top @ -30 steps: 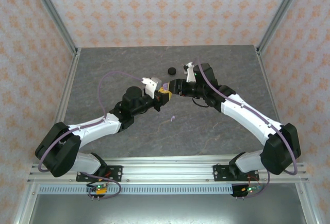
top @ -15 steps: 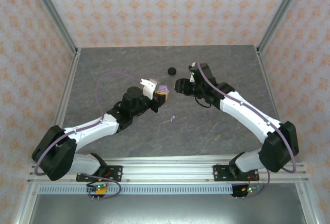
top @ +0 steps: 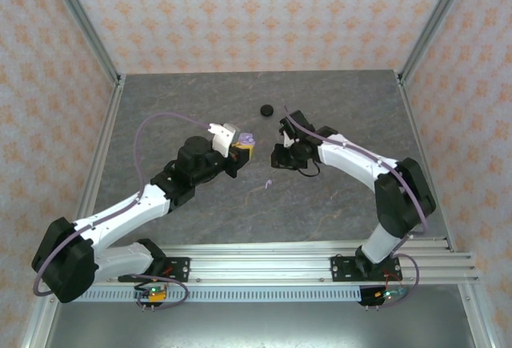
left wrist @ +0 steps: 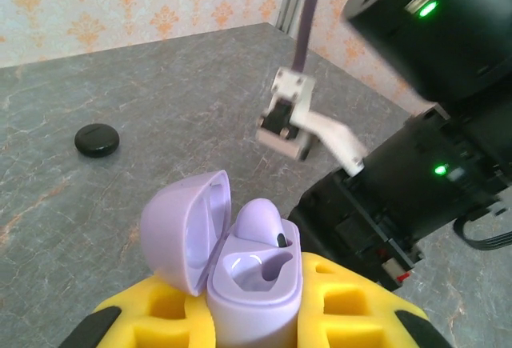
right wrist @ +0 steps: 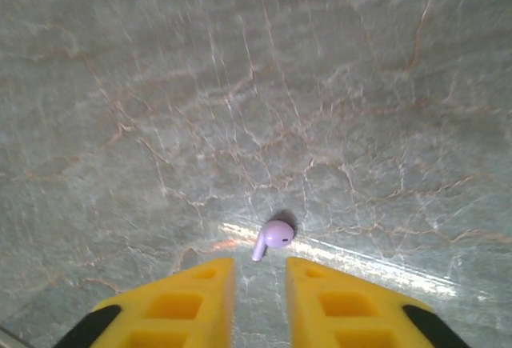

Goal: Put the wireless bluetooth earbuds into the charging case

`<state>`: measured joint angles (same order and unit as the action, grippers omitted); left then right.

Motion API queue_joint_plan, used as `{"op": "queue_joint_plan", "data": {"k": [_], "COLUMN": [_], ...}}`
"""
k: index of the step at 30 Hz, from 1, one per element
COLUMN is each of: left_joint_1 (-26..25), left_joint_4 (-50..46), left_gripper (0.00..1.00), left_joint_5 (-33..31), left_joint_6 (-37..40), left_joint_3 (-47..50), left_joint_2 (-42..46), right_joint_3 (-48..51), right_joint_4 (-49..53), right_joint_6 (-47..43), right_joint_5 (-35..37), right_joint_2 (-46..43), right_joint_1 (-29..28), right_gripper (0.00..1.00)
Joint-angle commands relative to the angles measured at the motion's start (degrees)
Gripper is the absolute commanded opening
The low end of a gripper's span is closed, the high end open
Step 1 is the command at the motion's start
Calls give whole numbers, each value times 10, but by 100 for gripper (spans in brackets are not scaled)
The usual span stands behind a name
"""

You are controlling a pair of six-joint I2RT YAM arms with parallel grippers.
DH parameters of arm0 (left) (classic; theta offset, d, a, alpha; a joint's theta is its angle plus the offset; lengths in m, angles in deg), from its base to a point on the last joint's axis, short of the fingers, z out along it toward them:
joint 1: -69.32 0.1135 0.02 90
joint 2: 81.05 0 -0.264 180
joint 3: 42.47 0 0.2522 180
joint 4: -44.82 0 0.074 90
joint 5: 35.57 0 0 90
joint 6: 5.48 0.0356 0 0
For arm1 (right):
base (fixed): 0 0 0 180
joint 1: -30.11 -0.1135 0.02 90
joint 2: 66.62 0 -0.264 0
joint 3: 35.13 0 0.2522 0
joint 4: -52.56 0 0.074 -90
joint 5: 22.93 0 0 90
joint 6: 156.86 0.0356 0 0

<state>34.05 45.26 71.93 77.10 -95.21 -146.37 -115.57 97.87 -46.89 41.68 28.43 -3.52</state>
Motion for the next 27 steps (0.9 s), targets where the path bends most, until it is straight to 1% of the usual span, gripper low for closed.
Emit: {"op": "queue_joint_plan", "data": {"k": [1,8,18,27], "left_joint_1": [-2,-2,-2,-2], "left_joint_4": [-19,-23,-21,-17], "left_gripper": [8,8,8,8], "left_joint_5": [-7,-5,-1,2], "left_joint_6": [13,14,11,5], "left_joint_3": [-18,-23,-28,-24], "left_joint_2": [19,24,20,20], "right_joint_3": [9,15,23,19], "right_joint_4": [28,51,23,0], "right_joint_6": [-10,-22,-4,10], "right_joint_5": [-25,-35,-32,-34], "right_joint_2": [16,58,90,113], "right_joint_1": [-3,-4,-7,-14], "right_gripper": [20,17,12,11]}}
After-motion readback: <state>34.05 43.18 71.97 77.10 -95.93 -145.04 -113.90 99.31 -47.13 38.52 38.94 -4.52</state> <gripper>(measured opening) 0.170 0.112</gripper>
